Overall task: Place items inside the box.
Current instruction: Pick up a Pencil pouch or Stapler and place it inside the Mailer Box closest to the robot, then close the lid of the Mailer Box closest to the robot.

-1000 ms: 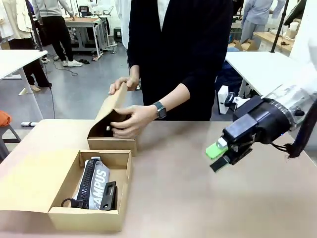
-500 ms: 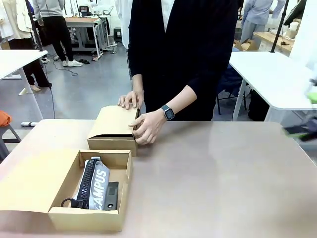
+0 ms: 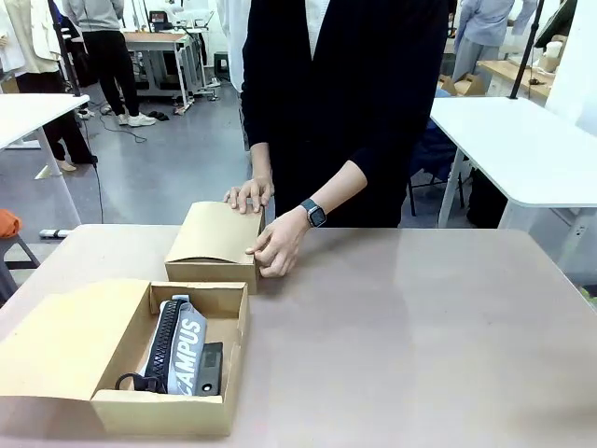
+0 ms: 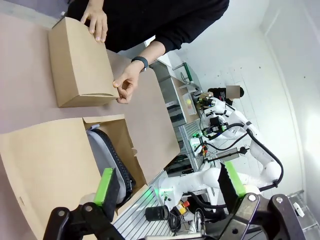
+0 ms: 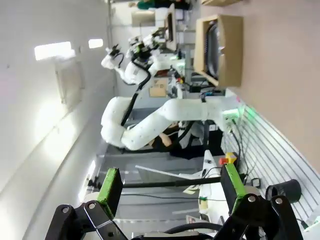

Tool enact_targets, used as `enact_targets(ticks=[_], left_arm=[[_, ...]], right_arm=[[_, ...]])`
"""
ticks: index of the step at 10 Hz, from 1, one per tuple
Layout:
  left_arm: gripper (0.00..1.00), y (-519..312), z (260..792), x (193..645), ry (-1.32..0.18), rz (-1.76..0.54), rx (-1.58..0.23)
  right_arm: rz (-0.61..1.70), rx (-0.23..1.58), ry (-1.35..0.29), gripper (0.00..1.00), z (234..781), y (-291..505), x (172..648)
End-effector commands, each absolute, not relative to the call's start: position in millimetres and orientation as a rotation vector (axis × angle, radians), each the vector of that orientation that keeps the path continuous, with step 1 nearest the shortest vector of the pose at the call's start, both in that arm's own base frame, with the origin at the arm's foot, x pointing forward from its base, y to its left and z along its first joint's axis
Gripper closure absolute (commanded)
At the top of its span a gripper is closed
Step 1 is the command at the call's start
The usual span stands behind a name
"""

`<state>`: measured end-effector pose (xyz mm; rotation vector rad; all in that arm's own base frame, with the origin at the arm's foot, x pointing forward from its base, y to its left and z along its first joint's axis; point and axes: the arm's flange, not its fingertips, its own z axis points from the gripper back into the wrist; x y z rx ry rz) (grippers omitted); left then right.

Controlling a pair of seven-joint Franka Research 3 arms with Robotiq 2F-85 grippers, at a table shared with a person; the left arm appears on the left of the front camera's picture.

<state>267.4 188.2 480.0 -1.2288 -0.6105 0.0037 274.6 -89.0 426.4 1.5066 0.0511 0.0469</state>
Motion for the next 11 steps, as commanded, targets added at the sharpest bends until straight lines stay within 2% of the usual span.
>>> enact_targets(ticks=[1,10,11], left_arm=[[0.00,188,483,267,-0.632,-0.008,-1.246],[0.00,188,480,267,-0.610,0.004,-1.229],[0.00,182,480,286,-0.682,-0.255,-1.124]], right_arm=[[0.126,1.576,0.052,0.00,442,-86,263],[0.126,1.576,0.052,0.00,442,-86,263],[0.126,1.576,0.052,0.00,442,-86,263]])
